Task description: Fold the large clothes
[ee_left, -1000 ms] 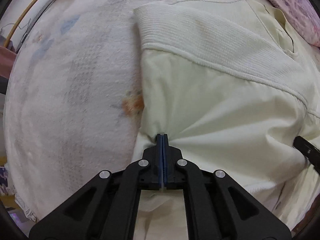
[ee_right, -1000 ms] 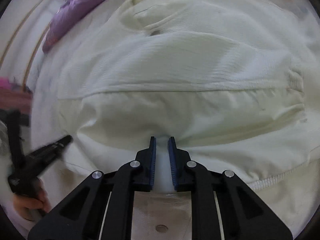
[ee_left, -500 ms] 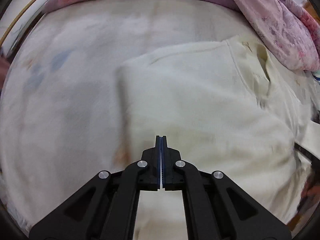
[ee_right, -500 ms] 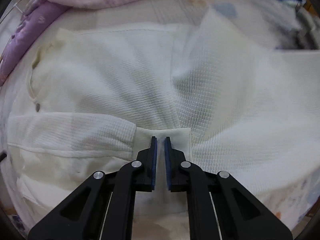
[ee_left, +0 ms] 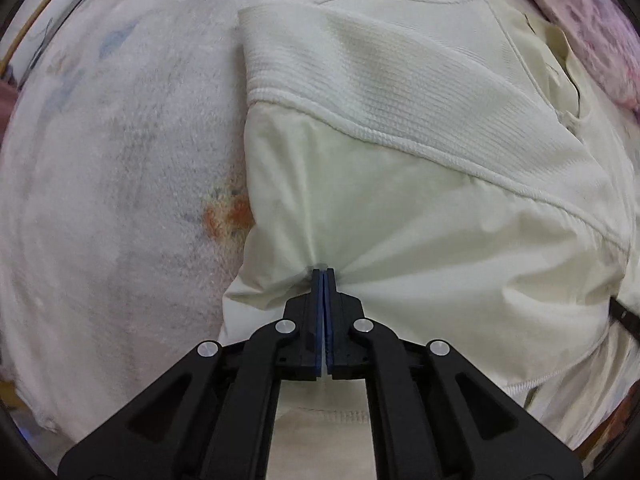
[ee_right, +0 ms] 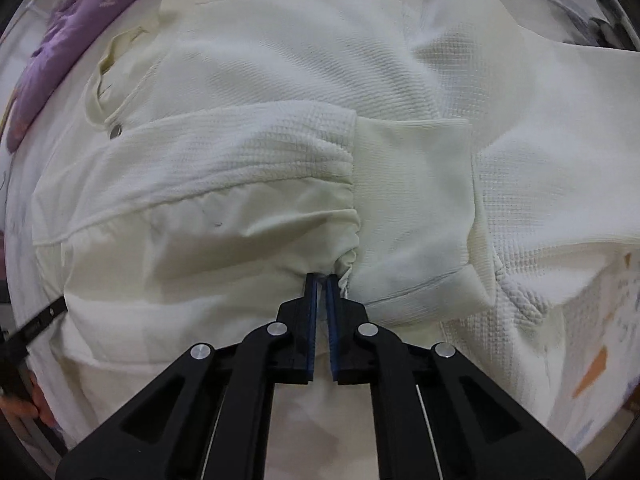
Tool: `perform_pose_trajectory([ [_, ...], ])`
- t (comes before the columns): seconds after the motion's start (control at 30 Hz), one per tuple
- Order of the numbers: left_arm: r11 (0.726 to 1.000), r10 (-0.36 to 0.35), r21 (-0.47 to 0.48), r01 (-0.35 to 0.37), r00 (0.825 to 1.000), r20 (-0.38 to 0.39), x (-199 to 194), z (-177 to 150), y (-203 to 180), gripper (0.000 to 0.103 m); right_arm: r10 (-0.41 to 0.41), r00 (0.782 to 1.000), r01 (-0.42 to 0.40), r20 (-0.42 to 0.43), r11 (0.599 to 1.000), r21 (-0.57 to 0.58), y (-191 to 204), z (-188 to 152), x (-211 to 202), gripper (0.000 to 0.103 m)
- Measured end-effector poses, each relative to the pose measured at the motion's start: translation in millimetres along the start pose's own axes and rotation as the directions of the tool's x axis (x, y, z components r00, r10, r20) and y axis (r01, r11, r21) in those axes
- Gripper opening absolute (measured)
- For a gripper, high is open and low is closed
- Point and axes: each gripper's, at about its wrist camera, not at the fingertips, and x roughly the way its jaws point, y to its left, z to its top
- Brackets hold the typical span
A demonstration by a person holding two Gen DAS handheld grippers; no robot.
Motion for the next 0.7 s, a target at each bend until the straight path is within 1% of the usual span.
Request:
perform_pose_trajectory([
  [0.03, 1.0, -0.009, -0.003, 0.009, 1.0, -0.001, -4.4, 0.3, -0.8, 0.004, 0.005, 1.0, -0.005, 0.001, 1.0, 0.001, 4.6, 10.3, 0.6, 0.01],
  [0.07, 1.0, -0.011, -0.007, 0.011, 1.0, -0.002, -9.3, 4.9, -2.3, 0.007, 0.007, 1.0, -0.007, 0.012, 1.0, -0.006, 5.1, 12.5, -9.4, 0.01],
  [0.1, 1.0, -0.008, -0.01, 0.008, 1.0, -0.004, -15.1, 5.4, -2.2, 0.023, 0.005, 1.0, -0.005, 0.017, 1.0, -0.009, 4.6, 12.9, -17.0, 0.01],
  [0.13, 1.0, -0.004, -0.012, 0.004, 1.0, -0.006, -20.3, 5.9, -1.6, 0.047, 0.016, 1.0, -0.016, 0.021, 1.0, -0.008, 2.5, 12.8, -27.5, 0.011],
  [0.17, 1.0, -0.007, -0.017, 0.007, 1.0, 0.004, -29.4, 4.7, -0.8, 0.055, 0.03, 0.999, -0.03, 0.023, 1.0, -0.001, 9.1, 16.6, -32.8, 0.021],
  [0.2, 1.0, -0.009, -0.02, 0.009, 1.0, 0.014, -38.2, 1.5, -2.1, 0.058, 0.046, 0.999, -0.046, 0.023, 0.999, 0.008, 8.1, 16.5, -42.9, 0.03],
  [0.23, 1.0, -0.012, -0.022, 0.013, 1.0, 0.016, -50.0, -1.6, -3.0, 0.059, 0.043, 0.999, -0.044, 0.024, 0.999, 0.014, 13.8, 15.9, -49.8, 0.057],
  [0.27, 1.0, -0.013, -0.025, 0.013, 1.0, 0.013, -55.8, -5.4, -1.7, 0.06, 0.007, 0.999, -0.007, 0.035, 1.0, 0.019, 13.9, 15.2, -66.0, 0.076],
  [0.3, 0.999, -0.013, -0.032, 0.013, 1.0, 0.011, -66.6, -9.0, -2.2, 0.064, -0.023, 0.998, 0.022, 0.052, 1.0, 0.021, 13.1, 13.7, -78.8, 0.078],
  [0.33, 0.999, -0.014, -0.035, 0.015, 1.0, 0.016, -74.6, -11.2, -1.7, 0.067, -0.027, 0.997, 0.026, 0.067, 1.0, 0.015, 25.1, 8.5, -89.7, 0.078],
  [0.4, 0.999, -0.011, -0.035, 0.012, 1.0, 0.023, -95.3, -20.3, -4.0, 0.067, -0.001, 0.997, 0.002, 0.077, 1.0, -0.011, 33.6, -21.2, -119.4, 0.078],
  [0.43, 0.999, -0.01, -0.039, 0.011, 1.0, 0.026, -106.3, -27.9, -10.6, 0.067, 0.003, 0.997, -0.001, 0.083, 1.0, -0.025, 38.8, -25.6, -134.4, 0.078],
  [0.47, 0.999, -0.013, -0.042, 0.015, 0.999, 0.032, -125.5, -53.1, -8.2, 0.067, 0.006, 0.996, -0.002, 0.088, 0.999, -0.036, 53.3, -33.9, -139.1, 0.078],
  [0.53, 0.999, -0.015, -0.039, 0.017, 0.999, 0.047, -155.1, -84.3, 3.0, 0.071, 0.024, 0.995, -0.017, 0.098, 0.997, -0.07, 72.0, -48.4, -158.1, 0.078],
  [0.6, 0.999, -0.011, -0.033, 0.013, 0.998, 0.068, -176.0, -92.3, 3.2, 0.072, 0.03, 0.994, -0.02, 0.106, 0.996, -0.092, 73.9, -60.2, -183.6, 0.079],
  [0.63, 0.999, -0.012, -0.032, 0.014, 0.997, 0.075, -180.3, -100.3, 4.1, 0.072, 0.033, 0.994, -0.022, 0.109, 0.995, -0.101, 73.2, -68.8, -195.4, 0.079],
  [0.7, 0.999, -0.016, -0.032, 0.019, 0.996, 0.093, -205.0, -116.7, 3.3, 0.072, 0.038, 0.993, -0.026, 0.108, 0.994, -0.109, 89.6, -76.3, -202.9, 0.079],
])
